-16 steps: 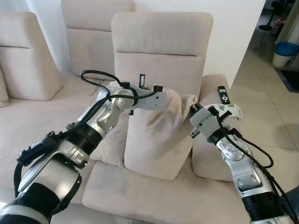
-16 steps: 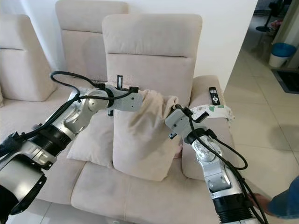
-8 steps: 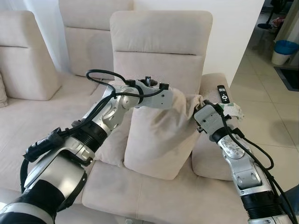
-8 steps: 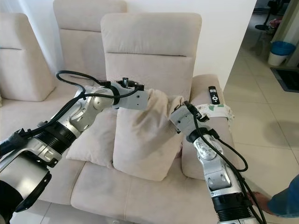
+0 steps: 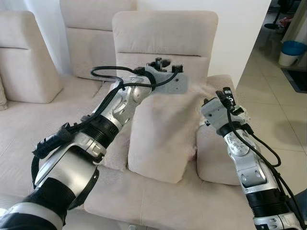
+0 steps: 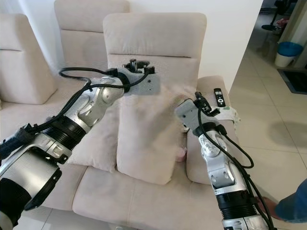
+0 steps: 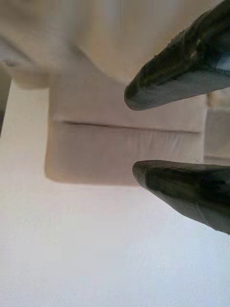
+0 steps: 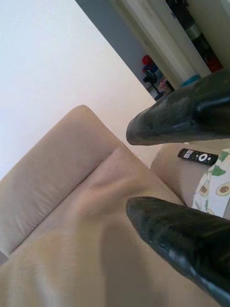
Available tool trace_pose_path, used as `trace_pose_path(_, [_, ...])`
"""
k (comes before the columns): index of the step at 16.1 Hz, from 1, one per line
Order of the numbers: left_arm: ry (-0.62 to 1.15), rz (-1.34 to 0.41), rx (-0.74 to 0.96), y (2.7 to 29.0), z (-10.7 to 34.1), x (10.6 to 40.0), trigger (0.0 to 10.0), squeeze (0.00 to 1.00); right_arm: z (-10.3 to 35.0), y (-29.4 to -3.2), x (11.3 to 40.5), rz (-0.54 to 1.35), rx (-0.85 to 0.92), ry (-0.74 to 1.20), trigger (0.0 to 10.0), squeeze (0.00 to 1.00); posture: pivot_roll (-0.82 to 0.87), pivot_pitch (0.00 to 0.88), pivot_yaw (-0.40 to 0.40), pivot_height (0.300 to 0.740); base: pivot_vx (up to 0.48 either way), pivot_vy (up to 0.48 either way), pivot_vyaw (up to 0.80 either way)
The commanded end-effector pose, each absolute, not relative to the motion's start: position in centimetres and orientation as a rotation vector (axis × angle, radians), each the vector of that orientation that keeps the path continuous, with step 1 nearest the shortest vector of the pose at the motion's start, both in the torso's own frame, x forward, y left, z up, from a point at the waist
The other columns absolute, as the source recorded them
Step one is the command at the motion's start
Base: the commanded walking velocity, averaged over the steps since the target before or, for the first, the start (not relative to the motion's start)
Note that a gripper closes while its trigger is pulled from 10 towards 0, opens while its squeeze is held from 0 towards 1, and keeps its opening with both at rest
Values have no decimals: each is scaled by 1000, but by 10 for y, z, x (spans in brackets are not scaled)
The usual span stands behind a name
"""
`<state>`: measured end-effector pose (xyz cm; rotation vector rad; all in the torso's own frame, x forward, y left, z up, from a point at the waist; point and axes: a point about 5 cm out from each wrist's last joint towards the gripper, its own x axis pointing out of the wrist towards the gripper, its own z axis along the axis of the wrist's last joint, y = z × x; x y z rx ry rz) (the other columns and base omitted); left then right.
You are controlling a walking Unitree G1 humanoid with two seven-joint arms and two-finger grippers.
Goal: Move the pillow to the sofa from floor
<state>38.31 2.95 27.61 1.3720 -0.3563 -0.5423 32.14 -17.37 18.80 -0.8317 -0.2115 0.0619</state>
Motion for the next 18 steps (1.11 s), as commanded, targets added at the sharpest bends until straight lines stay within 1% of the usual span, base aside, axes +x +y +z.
trace_pose_path(1, [-337,-525,1374,35,274,386,10000,0,189,-171,320,57,-836,-221,10000,0,-6,0,60,740,0,0,0])
trace_pose_path(3, [-329,-526,1364,35,272,386,10000,0,192,-169,319,56,-825,-245,10000,0,-8,0,60,740,0,0,0])
trace_pose_path(4, [-306,-537,1301,34,268,386,10000,0,195,-161,317,85,-782,-282,10000,0,-11,0,61,740,0,0,0])
trace_pose_path(7, [-202,-540,859,32,249,389,10000,0,194,-143,308,129,-624,-332,10000,0,-8,0,57,740,0,0,0])
trace_pose_path(11, [-139,-526,577,34,235,388,10000,0,188,-137,301,123,-522,-335,10000,0,-4,0,54,740,0,0,0])
trace_pose_path(12, [-113,-558,356,32,222,382,10000,0,180,-133,295,136,-461,-329,10000,0,-2,0,53,740,0,0,0])
trace_pose_path(14, [-96,-589,195,33,209,375,10000,0,174,-129,288,157,-407,-330,10000,0,-3,0,54,740,0,0,0])
trace_pose_path(15, [-63,-639,49,34,191,364,10000,0,162,-126,278,187,-337,-314,10000,0,-3,0,56,740,0,0,0])
trace_pose_path(16, [-59,-659,-6,35,184,358,10000,0,158,-125,274,197,-312,-307,10000,0,-3,0,56,740,0,0,0])
trace_pose_path(17, [-62,-670,-93,43,175,349,10000,0,150,-124,265,207,-280,-296,10000,0,2,0,71,740,0,0,0])
trace_pose_path(18, [-62,-665,-123,47,172,347,10000,0,147,-124,261,208,-268,-292,10000,0,2,0,71,740,0,0,0])
